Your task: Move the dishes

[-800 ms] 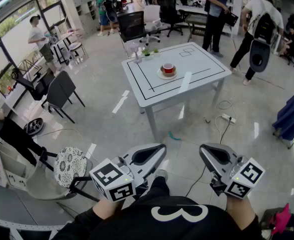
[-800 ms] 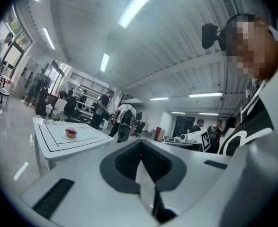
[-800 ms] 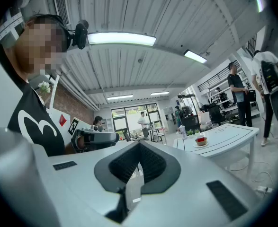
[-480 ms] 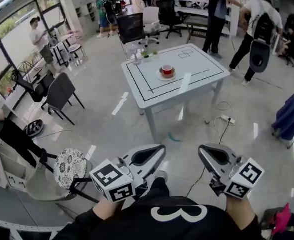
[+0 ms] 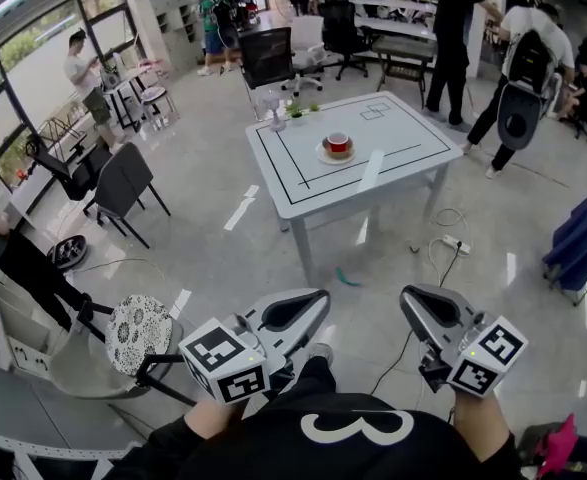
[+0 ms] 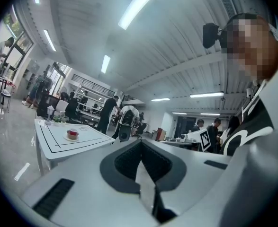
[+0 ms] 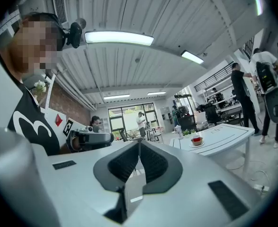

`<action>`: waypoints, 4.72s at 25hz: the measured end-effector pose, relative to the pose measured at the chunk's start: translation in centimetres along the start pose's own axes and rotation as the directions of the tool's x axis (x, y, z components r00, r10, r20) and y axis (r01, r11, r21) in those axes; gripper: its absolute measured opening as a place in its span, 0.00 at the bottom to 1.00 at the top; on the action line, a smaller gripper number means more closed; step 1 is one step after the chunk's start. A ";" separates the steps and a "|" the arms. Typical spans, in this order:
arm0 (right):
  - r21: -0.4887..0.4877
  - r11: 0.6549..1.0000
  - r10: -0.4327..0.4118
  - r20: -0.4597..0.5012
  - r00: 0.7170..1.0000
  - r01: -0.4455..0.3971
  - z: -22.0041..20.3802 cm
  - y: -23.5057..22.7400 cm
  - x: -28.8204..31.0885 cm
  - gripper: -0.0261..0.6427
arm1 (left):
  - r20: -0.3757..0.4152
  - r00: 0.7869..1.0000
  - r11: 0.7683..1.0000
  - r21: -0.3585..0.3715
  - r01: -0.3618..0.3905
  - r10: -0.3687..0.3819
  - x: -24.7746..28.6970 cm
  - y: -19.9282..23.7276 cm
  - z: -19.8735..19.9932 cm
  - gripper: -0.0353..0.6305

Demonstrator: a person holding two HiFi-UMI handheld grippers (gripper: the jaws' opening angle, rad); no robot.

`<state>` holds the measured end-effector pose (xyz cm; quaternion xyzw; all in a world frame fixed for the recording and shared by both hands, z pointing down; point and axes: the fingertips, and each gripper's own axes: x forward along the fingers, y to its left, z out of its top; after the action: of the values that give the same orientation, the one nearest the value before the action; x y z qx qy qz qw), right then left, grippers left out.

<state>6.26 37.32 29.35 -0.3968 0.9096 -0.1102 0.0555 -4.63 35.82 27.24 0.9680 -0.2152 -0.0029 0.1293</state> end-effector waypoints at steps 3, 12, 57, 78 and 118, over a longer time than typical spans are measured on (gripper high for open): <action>0.000 1.000 0.006 0.006 1.000 -0.006 0.5 -0.3 -0.1 0.20 | 0.003 1.000 1.000 0.002 -0.004 0.004 0.1 0.1 0.2 0.06; -0.017 1.000 -0.016 0.014 1.000 0.016 1.0 -2.6 0.5 0.48 | 0.008 1.000 1.000 0.008 -0.009 0.009 1.4 1.3 0.8 0.06; 0.118 0.971 -0.188 -0.172 0.967 0.210 0.5 -33.4 31.6 0.50 | -0.145 0.989 0.987 -0.162 -0.019 -0.005 21.1 44.5 2.7 0.06; 0.117 0.976 -0.149 -0.258 0.954 0.184 -1.3 -41.5 38.9 0.46 | -0.162 0.971 0.969 -0.146 -0.199 0.175 20.9 52.5 2.2 0.06; 0.137 0.943 -0.205 -0.480 0.853 0.304 -9.3 -54.2 45.9 0.08 | -0.199 0.918 0.885 -0.259 -0.388 0.344 23.8 55.9 0.5 0.06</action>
<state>11.76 -30.74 51.00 -0.4690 0.8191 -0.3016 -0.1352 -6.30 -23.07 41.97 0.8773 -0.3815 0.0611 0.2848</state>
